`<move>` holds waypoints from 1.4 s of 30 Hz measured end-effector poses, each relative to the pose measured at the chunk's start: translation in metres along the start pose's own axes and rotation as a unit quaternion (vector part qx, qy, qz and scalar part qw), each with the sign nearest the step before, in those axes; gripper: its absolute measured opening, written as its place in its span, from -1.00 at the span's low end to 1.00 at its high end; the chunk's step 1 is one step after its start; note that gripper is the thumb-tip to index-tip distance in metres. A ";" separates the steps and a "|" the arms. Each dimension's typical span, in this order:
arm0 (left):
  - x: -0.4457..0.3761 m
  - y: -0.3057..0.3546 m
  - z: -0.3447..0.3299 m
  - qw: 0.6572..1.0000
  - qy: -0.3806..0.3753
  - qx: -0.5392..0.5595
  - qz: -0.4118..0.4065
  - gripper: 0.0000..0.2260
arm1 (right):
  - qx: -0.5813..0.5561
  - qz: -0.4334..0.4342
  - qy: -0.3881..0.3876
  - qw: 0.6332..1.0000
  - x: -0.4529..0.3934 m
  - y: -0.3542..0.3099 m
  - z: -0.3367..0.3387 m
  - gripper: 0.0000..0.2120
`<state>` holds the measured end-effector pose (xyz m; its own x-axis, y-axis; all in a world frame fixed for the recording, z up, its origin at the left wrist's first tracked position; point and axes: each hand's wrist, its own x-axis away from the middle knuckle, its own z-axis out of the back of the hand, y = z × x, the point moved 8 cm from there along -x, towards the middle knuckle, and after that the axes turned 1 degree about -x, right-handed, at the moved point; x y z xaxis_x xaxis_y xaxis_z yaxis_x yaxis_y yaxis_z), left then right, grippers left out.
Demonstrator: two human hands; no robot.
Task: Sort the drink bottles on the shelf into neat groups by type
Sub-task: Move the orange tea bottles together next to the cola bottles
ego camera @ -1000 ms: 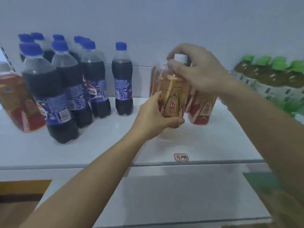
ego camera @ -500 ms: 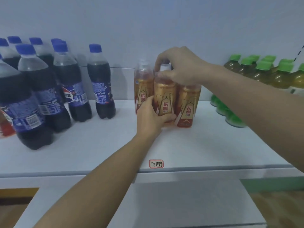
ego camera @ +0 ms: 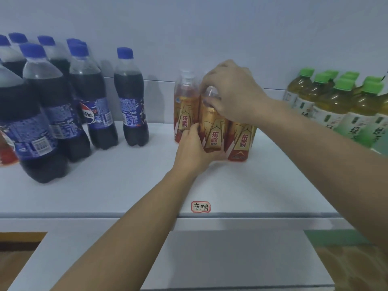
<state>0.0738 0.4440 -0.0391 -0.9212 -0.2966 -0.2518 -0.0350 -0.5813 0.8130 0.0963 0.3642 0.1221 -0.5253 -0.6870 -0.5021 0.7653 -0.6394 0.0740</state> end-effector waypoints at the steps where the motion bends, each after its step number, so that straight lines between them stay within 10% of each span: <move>1: 0.004 -0.001 0.003 1.000 -0.021 -0.018 0.002 -0.20 | -0.012 0.002 0.031 0.999 0.004 -0.007 0.005 -0.83; 5: 0.032 -0.013 0.045 0.982 -0.117 -0.148 0.001 -0.39 | -0.291 -0.048 0.132 0.946 0.029 -0.040 0.008 -0.85; 12: 0.127 -0.056 0.175 0.925 -0.217 -0.308 -0.051 -0.49 | -0.554 -0.076 0.058 0.827 0.048 -0.166 -0.062 -0.76; 19: 0.148 -0.122 0.331 0.955 -0.034 -0.285 0.072 -0.94 | -0.635 -0.056 0.020 0.770 0.011 -0.280 -0.085 -0.77; 23: 0.132 -0.163 0.390 0.955 0.219 -0.174 0.102 -0.68 | -0.651 -0.050 0.024 0.757 -0.007 -0.327 -0.087 -0.74; 27: 0.096 -0.200 0.390 0.963 0.227 -0.040 0.142 -0.10 | -0.633 -0.074 0.046 0.770 -0.017 -0.352 -0.095 -0.65; 42: 0.162 -0.166 0.423 0.983 0.178 0.002 -0.037 -0.34 | -0.618 -0.075 0.250 0.742 -0.025 -0.372 -0.058 -0.61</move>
<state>-0.2336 0.8131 0.0070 -0.7224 -0.5010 -0.4766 -0.0987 -0.6075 0.7882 -0.1533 0.6392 0.0574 -0.6723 -0.2286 -0.7040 0.6310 0.3202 -0.7066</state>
